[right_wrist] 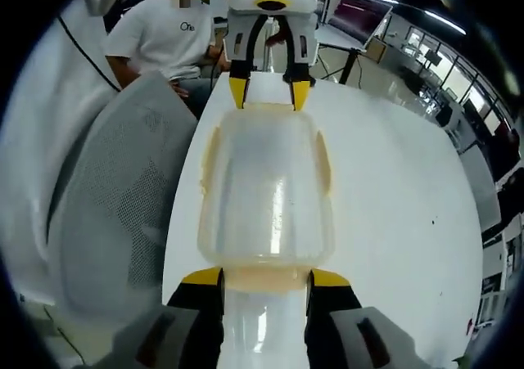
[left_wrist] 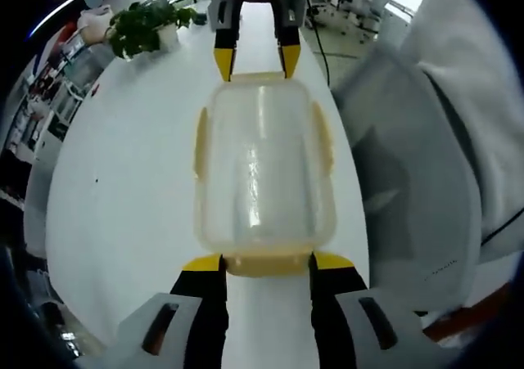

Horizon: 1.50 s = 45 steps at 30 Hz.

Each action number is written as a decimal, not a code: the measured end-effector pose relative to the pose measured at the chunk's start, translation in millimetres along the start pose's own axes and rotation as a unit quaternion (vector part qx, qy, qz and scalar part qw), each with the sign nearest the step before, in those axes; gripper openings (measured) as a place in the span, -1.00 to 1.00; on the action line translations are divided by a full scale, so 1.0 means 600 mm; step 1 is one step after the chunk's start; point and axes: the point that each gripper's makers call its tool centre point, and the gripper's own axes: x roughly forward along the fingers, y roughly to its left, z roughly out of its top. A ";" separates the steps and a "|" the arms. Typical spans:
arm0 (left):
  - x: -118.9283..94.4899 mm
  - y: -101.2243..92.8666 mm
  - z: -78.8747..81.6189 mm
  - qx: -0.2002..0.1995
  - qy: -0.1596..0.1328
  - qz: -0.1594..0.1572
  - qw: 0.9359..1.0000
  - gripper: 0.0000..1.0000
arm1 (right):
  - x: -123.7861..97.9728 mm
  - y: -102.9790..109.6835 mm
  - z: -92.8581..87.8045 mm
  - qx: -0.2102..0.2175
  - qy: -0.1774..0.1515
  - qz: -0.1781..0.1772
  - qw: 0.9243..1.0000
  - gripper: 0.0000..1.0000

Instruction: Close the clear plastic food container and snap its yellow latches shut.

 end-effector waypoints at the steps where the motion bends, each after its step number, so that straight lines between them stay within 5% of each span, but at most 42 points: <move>1: 0.003 0.001 0.007 -0.001 0.000 -0.001 1.000 -0.27 | -0.004 -0.001 -0.006 -0.001 0.000 0.000 1.000 -0.26; 21: 0.061 0.021 0.094 -0.012 0.000 0.002 1.000 -0.27 | -0.031 -0.018 -0.106 -0.006 0.004 0.004 1.000 -0.26; 45: 0.128 0.032 0.156 -0.004 0.008 0.003 1.000 -0.27 | -0.030 -0.022 -0.202 -0.004 0.009 0.002 1.000 -0.26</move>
